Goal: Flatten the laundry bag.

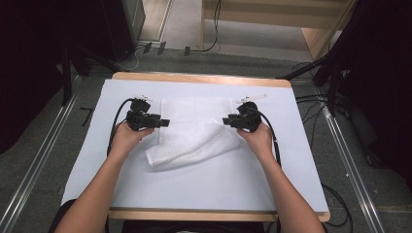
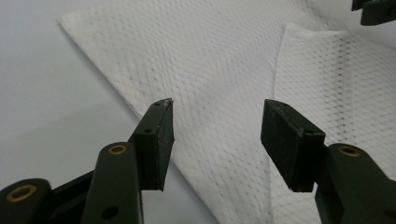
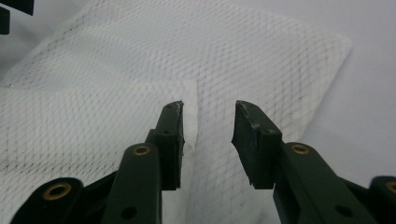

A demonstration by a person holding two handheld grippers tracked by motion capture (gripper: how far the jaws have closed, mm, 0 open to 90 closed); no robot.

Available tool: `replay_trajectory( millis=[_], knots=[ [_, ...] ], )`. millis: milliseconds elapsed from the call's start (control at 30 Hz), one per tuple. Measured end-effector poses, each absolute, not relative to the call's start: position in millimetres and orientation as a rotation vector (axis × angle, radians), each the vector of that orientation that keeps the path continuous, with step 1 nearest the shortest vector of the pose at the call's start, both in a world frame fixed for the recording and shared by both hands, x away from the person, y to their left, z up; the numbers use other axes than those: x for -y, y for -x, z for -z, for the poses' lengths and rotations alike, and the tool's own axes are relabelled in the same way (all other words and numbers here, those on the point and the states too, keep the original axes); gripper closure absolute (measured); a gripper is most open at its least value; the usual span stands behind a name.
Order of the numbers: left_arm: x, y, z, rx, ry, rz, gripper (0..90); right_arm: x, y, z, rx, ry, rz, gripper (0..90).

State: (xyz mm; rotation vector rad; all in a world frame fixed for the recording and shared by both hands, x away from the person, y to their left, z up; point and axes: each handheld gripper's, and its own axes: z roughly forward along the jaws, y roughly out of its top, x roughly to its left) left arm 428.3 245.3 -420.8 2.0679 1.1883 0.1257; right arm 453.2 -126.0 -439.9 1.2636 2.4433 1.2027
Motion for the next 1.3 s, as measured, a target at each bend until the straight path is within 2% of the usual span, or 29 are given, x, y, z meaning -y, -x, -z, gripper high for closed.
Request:
replay_trajectory(
  millis=[700,900,933,1067,1300],
  knots=[
    [-261.2,-411.4,420.4,-1.222,-2.047,-0.135,45.8,87.2,-475.5,466.6,-2.538,-1.245,-1.115,61.9],
    [-261.6,-411.3,420.6,-1.224,-2.049,-0.132,45.8,83.5,-472.1,467.0,-2.527,-1.188,-1.070,72.5],
    [-260.9,-411.3,421.0,-1.222,-2.048,-0.134,45.9,82.2,-470.0,465.9,-2.526,-1.158,-1.022,80.3],
    [-259.6,-411.2,420.9,-1.216,-2.052,-0.132,45.9,80.3,-467.8,464.5,-2.540,-1.144,-1.004,88.8],
    [-261.2,-411.9,420.9,-1.219,-2.050,-0.135,45.9,85.8,-467.5,456.4,-2.547,-1.191,-1.060,90.0]
  ],
)
